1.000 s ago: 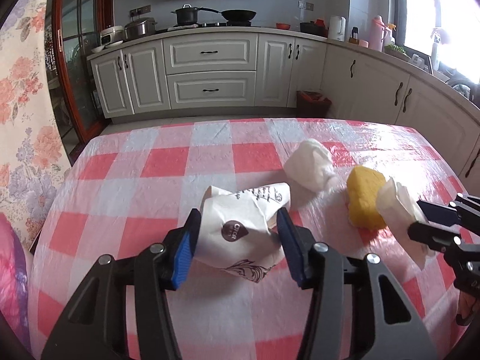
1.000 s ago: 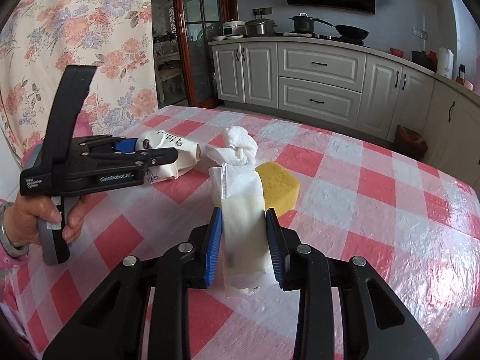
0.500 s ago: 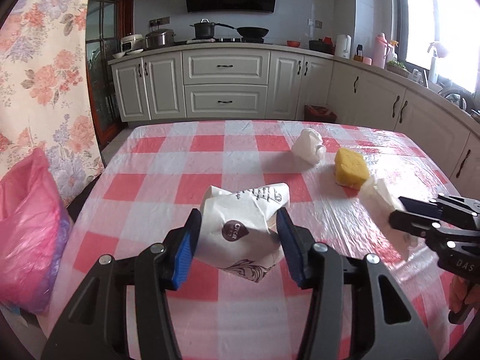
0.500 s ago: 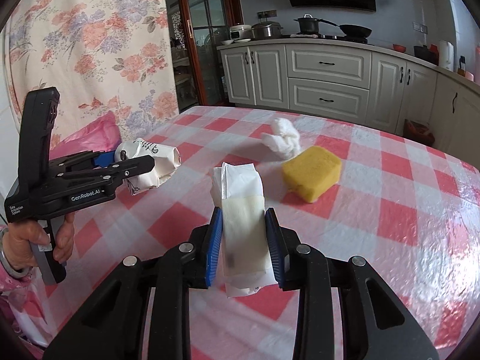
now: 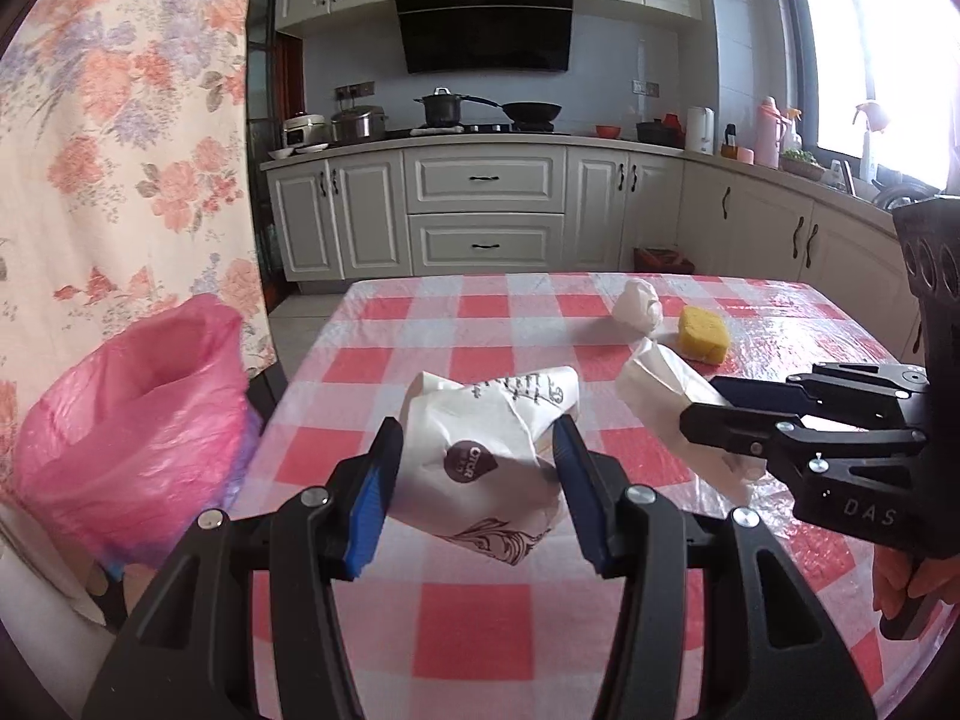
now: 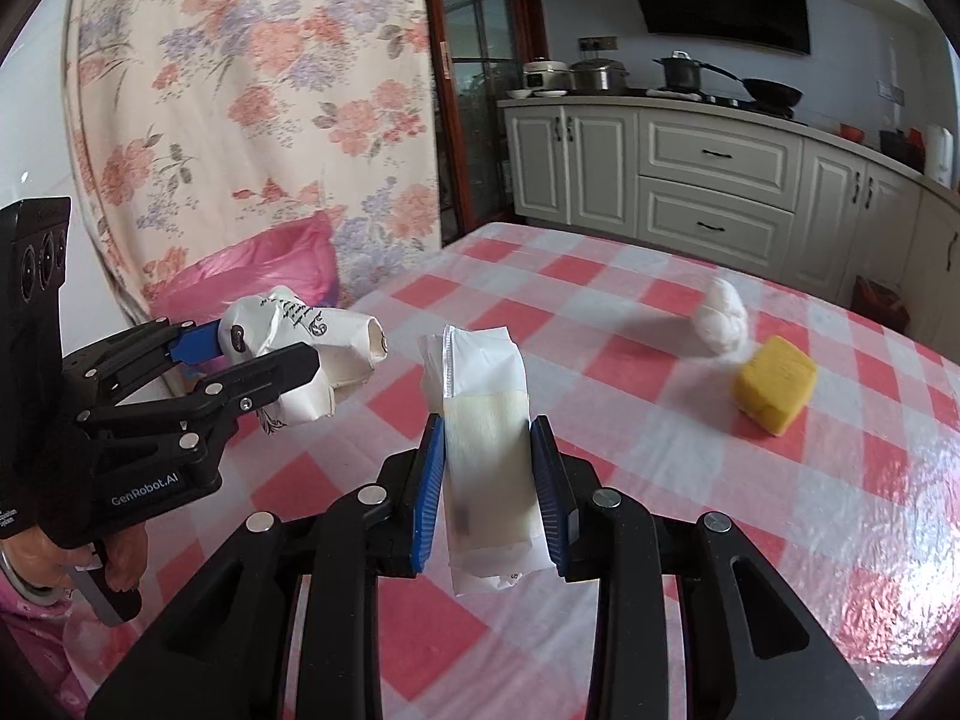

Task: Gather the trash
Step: 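Grasp the white paper cup with the left tool while the right tool holds the wrapped bar, then carry the paper cup and wrapped bar over the pink bin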

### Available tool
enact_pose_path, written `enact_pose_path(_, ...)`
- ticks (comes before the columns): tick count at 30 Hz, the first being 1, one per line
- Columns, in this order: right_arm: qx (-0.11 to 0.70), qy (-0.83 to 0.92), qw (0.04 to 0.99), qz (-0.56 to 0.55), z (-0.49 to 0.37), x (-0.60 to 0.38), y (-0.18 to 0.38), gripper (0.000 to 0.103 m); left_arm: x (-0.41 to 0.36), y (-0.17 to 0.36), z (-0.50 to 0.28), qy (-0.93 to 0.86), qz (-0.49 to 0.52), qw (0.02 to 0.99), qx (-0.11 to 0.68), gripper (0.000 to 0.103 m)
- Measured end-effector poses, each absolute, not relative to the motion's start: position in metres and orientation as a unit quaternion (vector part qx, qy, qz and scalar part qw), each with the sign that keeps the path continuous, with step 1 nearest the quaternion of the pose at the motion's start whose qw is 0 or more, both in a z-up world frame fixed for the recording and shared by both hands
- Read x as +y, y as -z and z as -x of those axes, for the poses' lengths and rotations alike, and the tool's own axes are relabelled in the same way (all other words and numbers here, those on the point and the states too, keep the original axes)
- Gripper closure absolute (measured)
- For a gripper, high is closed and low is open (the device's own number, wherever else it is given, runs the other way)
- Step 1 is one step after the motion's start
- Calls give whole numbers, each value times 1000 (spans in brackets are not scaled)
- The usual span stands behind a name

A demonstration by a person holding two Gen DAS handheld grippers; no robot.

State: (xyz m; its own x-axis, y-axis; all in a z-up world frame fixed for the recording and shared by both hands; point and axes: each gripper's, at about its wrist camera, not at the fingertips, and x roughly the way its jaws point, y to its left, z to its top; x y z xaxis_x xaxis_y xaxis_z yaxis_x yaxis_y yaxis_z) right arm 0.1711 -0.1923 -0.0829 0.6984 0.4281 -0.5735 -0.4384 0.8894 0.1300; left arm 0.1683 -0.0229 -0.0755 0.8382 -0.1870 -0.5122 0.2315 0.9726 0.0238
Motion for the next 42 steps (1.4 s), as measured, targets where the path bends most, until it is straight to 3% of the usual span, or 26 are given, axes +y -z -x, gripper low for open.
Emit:
enact_pose_path(4,304,-257,917,20,-171,-168,74,72,1,66,-158,92,-36,962,253,53)
enact_pose_path(6,299,-267,916,25,-173,-155,69,72,13,62,-155,82,-37,964,249,61)
enact_pose_path(7,298,-272,915,25,-174,-149,67,72,19,61,-155,78,-37,964,250,72)
enact_pose_path(8,297,-279,913,26,-176,-142,65,72,23,59,-155,74,-37,964,251,74)
enact_pose_path(14,289,-303,907,40,-189,-108,57,72,57,67,-165,60,-9,960,274,74)
enact_pose_path(15,288,-305,907,35,-190,-106,56,72,63,70,-165,60,4,959,278,72)
enact_pose_path(17,289,-307,906,32,-191,-104,57,72,69,77,-165,60,18,955,289,58)
enact_pose_path(23,305,-301,903,23,-191,-111,71,72,76,106,-162,57,25,949,308,55)
enact_pose_path(31,301,-299,905,15,-184,-118,71,72,74,99,-153,61,25,955,290,53)
enact_pose_path(35,291,-301,908,10,-177,-120,64,72,83,72,-138,50,24,966,252,32)
enact_pose_path(42,288,-321,902,10,-162,-109,68,72,100,83,-113,34,3,959,281,27)
